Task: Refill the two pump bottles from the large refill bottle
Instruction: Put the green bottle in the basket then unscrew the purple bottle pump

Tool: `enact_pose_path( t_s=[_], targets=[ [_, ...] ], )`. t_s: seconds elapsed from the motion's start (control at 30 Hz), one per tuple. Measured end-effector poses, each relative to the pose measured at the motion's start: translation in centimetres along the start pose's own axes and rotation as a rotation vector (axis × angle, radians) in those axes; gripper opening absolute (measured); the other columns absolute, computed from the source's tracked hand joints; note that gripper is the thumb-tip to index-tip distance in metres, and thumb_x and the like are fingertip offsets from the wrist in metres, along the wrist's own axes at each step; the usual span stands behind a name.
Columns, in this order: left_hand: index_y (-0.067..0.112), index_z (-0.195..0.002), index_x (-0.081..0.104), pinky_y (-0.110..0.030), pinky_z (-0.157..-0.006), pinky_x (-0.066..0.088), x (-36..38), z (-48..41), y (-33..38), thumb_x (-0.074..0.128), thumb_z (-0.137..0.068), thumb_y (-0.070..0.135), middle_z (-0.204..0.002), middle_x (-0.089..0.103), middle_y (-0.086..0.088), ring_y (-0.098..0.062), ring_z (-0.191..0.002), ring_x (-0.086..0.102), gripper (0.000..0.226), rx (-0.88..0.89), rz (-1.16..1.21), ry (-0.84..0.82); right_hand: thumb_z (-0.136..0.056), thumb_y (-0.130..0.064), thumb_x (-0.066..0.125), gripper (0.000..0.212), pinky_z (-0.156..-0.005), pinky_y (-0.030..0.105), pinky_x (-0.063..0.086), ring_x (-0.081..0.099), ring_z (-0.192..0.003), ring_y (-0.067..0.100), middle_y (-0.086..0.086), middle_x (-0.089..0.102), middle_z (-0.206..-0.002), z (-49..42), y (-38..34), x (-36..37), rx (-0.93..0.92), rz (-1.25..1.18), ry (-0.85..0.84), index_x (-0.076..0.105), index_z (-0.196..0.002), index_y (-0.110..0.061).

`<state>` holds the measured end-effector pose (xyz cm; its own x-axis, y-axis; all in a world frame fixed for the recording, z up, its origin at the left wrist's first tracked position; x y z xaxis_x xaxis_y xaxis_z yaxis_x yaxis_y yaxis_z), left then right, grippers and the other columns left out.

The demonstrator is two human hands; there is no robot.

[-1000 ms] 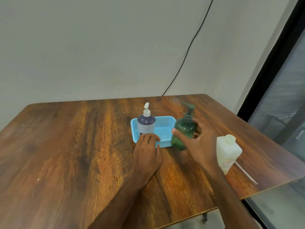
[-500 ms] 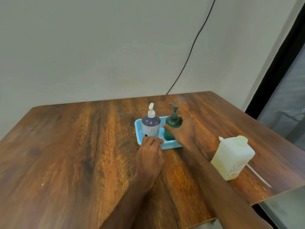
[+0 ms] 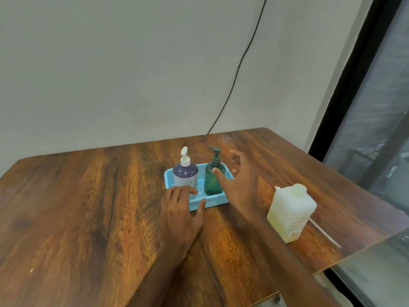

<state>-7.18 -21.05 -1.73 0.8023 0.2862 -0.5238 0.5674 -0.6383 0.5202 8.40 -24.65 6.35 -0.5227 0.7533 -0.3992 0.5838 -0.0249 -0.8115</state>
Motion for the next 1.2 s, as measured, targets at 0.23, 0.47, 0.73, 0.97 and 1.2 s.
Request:
enact_pose_path(
  t_s=[0.23,0.47,0.73,0.97,1.2],
  targets=[
    [0.012,-0.135,0.053,-0.035,-0.108,0.040,-0.1,-0.5,-0.8,0.083,-0.080,0.049,-0.137,0.059,-0.013,-0.033,-0.128,0.052,0.072,-0.143,0.039,0.055,-0.088,-0.029,0.078,0.035,-0.080,0.014,0.057,0.063,-0.101,-0.005,-0.023,0.065,-0.111,0.8,-2.2,-1.2,-0.110,-0.134,0.014,0.062,-0.118,-0.029],
    [0.019,-0.163,0.023,-0.046,-0.131,0.023,-0.1,-1.1,-2.4,0.067,-0.063,0.088,-0.170,0.025,-0.006,-0.027,-0.156,0.028,0.129,-0.330,0.104,-0.247,-0.082,-0.036,0.082,0.064,-0.099,0.019,0.052,0.059,-0.122,0.006,-0.012,0.059,-0.138,1.3,-2.2,1.6,-0.101,-0.112,-0.277,0.050,-0.137,-0.028],
    [0.019,-0.167,-0.008,-0.039,-0.132,0.005,0.9,0.1,-1.6,0.073,-0.085,0.067,-0.178,-0.007,0.000,-0.023,-0.165,-0.001,0.125,-0.395,0.124,-0.310,-0.067,-0.052,0.089,0.098,-0.103,0.030,0.042,0.052,-0.131,0.017,-0.003,0.054,-0.143,0.7,-2.3,6.3,0.018,0.034,-0.405,0.035,-0.144,-0.022],
    [0.019,-0.167,-0.010,-0.042,-0.132,0.009,1.1,0.0,-1.3,0.072,-0.084,0.070,-0.178,-0.006,0.000,-0.024,-0.165,0.000,0.128,-0.404,0.135,-0.307,-0.072,-0.036,0.089,0.058,-0.084,0.021,0.045,0.058,-0.100,0.004,-0.011,0.066,-0.119,0.2,-2.3,6.9,-0.019,-0.003,-0.300,0.056,-0.120,-0.031],
    [0.018,-0.168,0.002,-0.021,-0.125,-0.008,0.6,-0.4,-0.3,0.053,-0.076,0.091,-0.177,0.001,0.001,-0.021,-0.163,0.006,0.128,-0.259,0.187,-0.104,-0.071,-0.044,0.089,0.063,-0.084,0.012,0.052,0.062,-0.102,-0.002,-0.022,0.062,-0.121,1.0,-4.5,1.6,-0.152,-0.102,-0.144,0.056,-0.123,-0.033]
  ],
)
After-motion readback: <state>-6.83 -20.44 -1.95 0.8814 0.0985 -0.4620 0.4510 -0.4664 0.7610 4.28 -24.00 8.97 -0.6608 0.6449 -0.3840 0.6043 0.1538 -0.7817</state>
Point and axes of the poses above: each hand's wrist, its own z-axis away from the middle knuckle, its own x-axis out of the palm, y = z × x, the point moved 1 cm from there along -z, towards the middle knuckle
